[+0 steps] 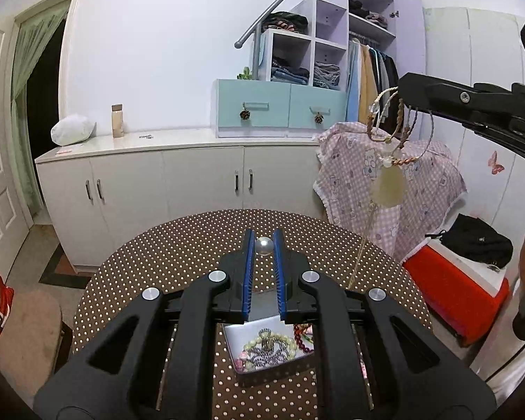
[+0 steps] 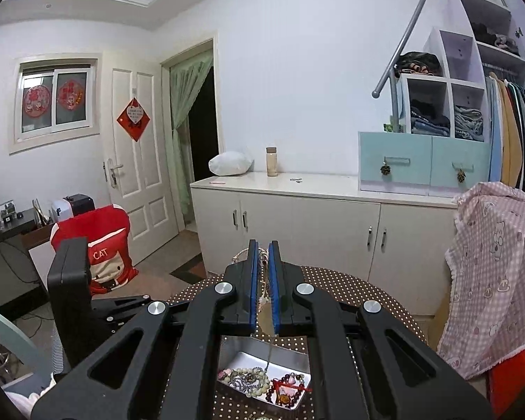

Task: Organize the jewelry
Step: 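Carry pearl with left tool while right tool carries jade pendant, release both into box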

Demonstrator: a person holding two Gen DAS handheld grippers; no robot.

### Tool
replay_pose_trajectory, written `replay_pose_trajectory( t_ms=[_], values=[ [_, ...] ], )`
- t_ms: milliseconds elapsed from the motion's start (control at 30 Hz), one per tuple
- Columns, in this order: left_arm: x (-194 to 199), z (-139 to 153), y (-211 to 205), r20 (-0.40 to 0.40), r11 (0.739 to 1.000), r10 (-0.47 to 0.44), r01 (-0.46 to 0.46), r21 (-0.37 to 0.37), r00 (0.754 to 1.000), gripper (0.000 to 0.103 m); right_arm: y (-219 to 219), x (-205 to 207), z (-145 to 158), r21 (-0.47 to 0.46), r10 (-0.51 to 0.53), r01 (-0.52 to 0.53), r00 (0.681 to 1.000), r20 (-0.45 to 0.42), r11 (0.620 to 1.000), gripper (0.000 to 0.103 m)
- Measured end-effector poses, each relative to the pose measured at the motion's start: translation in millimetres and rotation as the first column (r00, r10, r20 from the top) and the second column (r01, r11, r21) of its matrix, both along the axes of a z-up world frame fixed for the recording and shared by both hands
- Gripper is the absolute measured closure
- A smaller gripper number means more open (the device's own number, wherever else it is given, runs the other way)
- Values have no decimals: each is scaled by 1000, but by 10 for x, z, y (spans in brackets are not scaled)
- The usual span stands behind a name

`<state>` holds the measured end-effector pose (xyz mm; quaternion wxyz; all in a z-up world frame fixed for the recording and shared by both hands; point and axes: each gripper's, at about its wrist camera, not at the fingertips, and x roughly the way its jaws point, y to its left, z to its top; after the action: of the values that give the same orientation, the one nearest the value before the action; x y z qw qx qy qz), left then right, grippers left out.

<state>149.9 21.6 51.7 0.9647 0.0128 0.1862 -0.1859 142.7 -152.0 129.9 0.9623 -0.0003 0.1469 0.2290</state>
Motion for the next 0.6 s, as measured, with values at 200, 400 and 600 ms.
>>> replay_pose_trajectory(
  t_ms=[200, 400, 600],
  values=[
    [65, 11, -7, -6, 1000, -7, 7, -2, 1000, 92, 17, 60, 19, -5, -5, 5, 1000, 4, 1000, 98],
    [105, -9, -2, -6, 1000, -18, 18, -10, 1000, 92, 28, 127, -112, -11, -15, 15, 999, -28, 1000, 98],
    [183, -162, -25, -43, 1000, -31, 31, 3, 999, 92, 19, 339, -532, -12, -21, 20, 986, -163, 1000, 98]
  ],
)
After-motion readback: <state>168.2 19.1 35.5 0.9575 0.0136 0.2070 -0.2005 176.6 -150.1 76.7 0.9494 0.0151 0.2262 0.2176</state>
